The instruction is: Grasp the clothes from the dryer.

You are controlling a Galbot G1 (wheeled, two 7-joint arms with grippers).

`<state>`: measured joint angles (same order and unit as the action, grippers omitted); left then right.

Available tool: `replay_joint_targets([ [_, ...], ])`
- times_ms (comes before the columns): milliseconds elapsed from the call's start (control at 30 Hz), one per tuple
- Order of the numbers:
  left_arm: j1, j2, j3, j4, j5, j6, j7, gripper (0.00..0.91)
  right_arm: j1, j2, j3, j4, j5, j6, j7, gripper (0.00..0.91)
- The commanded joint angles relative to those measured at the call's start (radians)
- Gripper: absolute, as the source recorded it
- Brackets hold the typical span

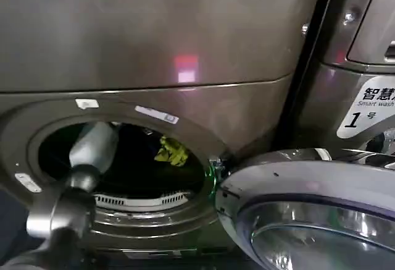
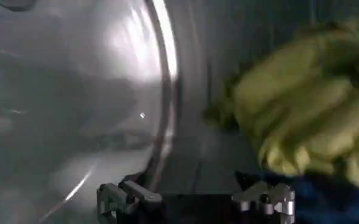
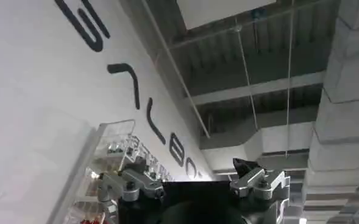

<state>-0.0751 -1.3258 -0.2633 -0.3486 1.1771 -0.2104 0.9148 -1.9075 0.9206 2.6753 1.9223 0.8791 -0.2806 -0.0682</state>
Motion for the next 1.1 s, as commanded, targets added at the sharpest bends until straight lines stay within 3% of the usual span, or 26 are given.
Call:
replay_joint_targets([
  [33, -0.026, -0.006, 0.040, 0.057, 0.095, 0.006, 0.017, 0.907, 0.002, 0.000, -0.002, 0.003, 0.001, 0.000, -0.001, 0.907],
  [500, 0.019, -0.015, 0.050, 0.123, 0.028, 0.040, -0.001, 0.907, 0.008, -0.004, -0.006, 0.001, 0.000, 0.002, -0.003, 0.907],
  [567, 0.019, -0.015, 0.050, 0.126, 0.028, 0.038, 0.003, 0.728, 0.008, -0.005, -0.004, -0.002, 0.000, 0.003, -0.004, 0.907],
  [600, 0.019, -0.014, 0.050, 0.127, 0.028, 0.036, 0.003, 0.284, 0.008, -0.004, -0.004, -0.002, 0.000, 0.003, -0.004, 0.907],
  [667, 0.017, -0.014, 0.050, 0.127, 0.028, 0.031, 0.003, 0.034, 0.011, -0.003, -0.005, -0.001, 0.000, 0.004, -0.004, 0.907],
  [700, 0.017, -0.014, 0.050, 0.127, 0.028, 0.027, 0.004, 0.000, 0.011, -0.003, -0.006, -0.002, 0.000, 0.004, -0.004, 0.907],
  [1100, -0.011, -0.019, 0.006, 0.082, -0.063, 0.027, -0.019, 0.000, 0.012, -0.002, -0.009, -0.002, -0.003, 0.006, -0.004, 0.907],
])
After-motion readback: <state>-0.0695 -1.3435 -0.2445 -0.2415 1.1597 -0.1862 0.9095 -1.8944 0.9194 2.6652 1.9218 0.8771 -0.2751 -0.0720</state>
